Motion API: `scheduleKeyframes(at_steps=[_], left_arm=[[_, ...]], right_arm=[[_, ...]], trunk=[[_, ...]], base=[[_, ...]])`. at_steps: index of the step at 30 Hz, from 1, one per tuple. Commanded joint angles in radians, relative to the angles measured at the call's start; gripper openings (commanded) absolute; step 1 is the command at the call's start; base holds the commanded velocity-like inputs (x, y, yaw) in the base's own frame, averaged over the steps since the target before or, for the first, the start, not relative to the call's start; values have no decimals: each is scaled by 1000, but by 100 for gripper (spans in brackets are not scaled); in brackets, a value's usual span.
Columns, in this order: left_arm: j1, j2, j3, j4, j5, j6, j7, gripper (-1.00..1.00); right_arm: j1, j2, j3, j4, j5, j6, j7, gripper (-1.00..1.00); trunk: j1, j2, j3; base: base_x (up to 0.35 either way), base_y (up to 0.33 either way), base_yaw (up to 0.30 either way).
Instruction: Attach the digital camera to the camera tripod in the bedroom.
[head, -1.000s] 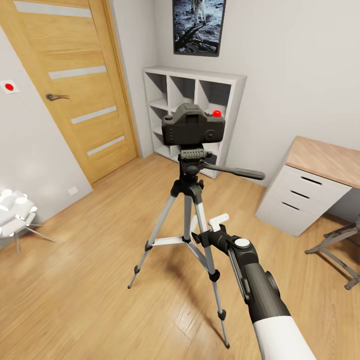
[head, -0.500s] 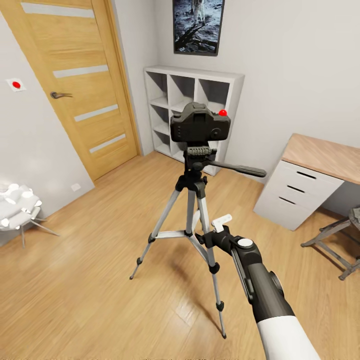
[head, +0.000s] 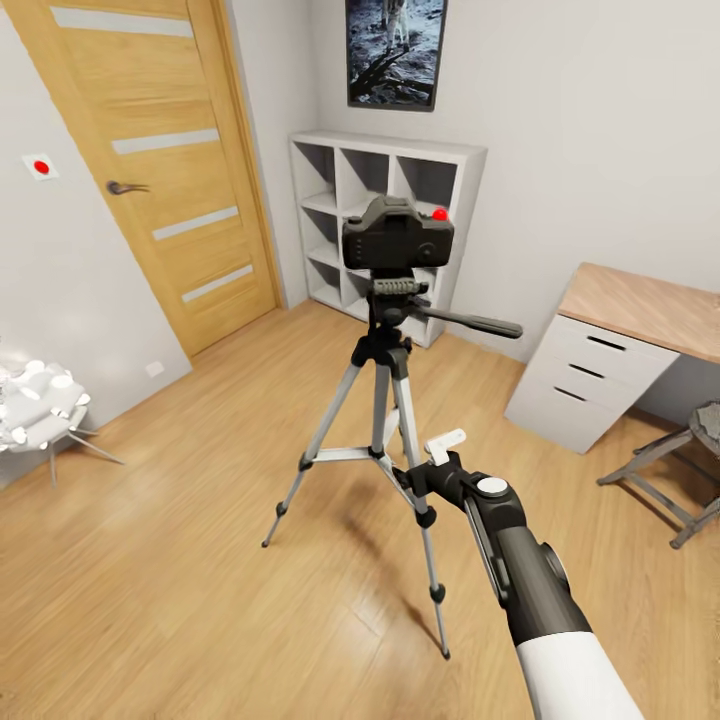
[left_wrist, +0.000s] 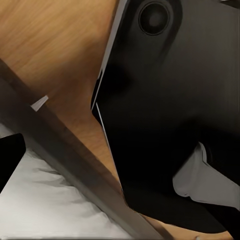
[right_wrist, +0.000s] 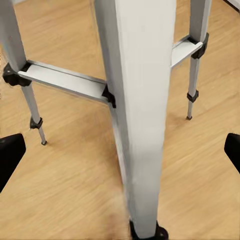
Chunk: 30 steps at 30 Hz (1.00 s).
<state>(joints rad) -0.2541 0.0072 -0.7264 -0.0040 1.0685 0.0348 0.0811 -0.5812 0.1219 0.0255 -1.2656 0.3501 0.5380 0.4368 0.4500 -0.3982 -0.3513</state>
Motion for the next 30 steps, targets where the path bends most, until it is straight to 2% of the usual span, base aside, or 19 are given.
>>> scheduleKeyframes(at_steps=[1, 7, 19, 30], left_arm=[[-1, 0, -8, -1, 7, 4, 3, 100], [-1, -1, -8, -1, 7, 4, 3, 100], [-1, 0, -8, -1, 7, 4, 2, 100], [-1, 0, -8, -1, 7, 4, 2, 100]], right_arm=[[-1, 0, -1, -2, 10, 4, 8, 100], [-1, -1, -1, -2, 10, 4, 8, 100], [-1, -4, -1, 6, 9, 5, 8, 100], [0, -30, -3, 28, 4, 5, 7, 100]], trunk=[[0, -2, -2], [0, -2, -2], [0, -2, -2], [0, -2, -2]], base=[[-287, 0, 0], [-181, 0, 0], [-27, 0, 0], [-2, 0, 0]])
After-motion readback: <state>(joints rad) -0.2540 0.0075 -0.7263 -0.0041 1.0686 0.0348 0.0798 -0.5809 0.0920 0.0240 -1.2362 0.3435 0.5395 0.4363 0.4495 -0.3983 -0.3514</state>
